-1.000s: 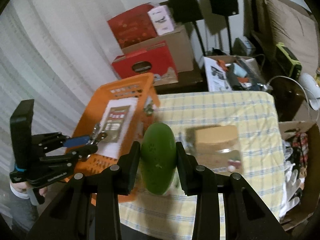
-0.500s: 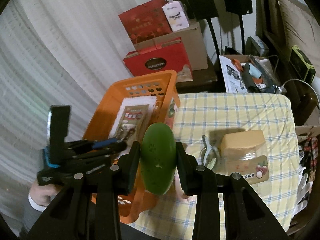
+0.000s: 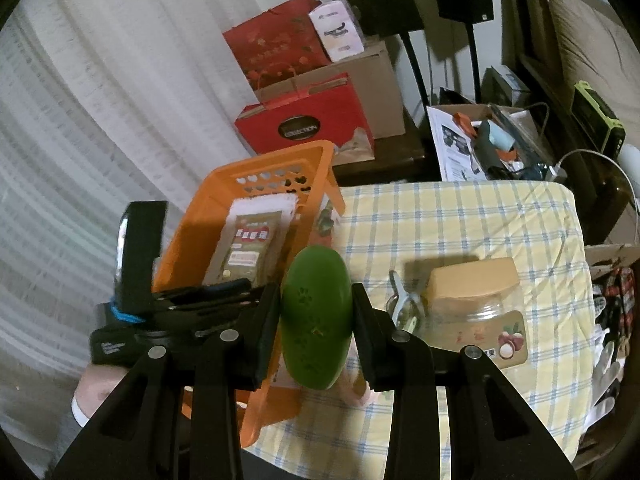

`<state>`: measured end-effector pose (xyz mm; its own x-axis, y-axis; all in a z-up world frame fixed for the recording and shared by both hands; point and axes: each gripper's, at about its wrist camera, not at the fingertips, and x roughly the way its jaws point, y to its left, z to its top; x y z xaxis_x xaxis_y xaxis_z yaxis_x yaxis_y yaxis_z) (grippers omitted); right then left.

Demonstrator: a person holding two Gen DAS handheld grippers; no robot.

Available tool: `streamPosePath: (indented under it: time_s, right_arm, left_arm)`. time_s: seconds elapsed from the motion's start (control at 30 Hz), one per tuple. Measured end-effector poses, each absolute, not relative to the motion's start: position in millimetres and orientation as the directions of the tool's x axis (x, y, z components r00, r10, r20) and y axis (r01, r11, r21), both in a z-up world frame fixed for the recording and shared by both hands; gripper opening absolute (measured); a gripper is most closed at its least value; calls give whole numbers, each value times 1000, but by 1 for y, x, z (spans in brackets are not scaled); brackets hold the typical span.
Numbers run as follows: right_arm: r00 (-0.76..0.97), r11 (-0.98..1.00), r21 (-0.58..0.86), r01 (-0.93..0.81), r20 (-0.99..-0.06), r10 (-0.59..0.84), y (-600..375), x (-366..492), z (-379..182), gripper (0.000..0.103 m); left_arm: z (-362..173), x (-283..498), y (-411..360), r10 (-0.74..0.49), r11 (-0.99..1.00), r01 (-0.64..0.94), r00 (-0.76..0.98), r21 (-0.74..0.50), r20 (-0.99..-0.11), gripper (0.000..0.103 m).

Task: Organize objects
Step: 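Drop the metal clip into the basket with the left gripper while the right gripper holds the green box, then lower the green box onto the gold pouch and open the right gripper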

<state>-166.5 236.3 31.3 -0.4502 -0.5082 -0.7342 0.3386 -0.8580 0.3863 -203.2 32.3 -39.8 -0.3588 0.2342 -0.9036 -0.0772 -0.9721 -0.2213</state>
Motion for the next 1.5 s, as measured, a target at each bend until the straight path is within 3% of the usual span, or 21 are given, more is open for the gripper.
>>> streamPosePath:
  time_s: [0.1,0.33,0.63,1.0,1.5]
  right_arm:
    - [-447,-854,392,341,-732,-515,235,-167,32,35]
    - [-432,-838,405,367,-723,-539,211,-173,37,35]
    - [-402,-821,408,400,-726,-557,169,-186,39,35]
    - [-357,-811,403,423,-749,-558,110,-211,25,35]
    - [-238,-799,430,420,-797,-554,30,-246,-35,35]
  left_arm:
    - [-28,-198,24,225,-974,-83,-382,-209,-896,46]
    - [-1,-185,-2,207,-978,-81,-436,-191,-876,63]
    - [23,-168,-37,176,-984,-61,-505,-168,-845,73]
    - [21,-157,-68,127,-991,-35,-538,-129,-834,74]
    - [12,-151,-92,125,-991,-40,-552,-124,-824,74]
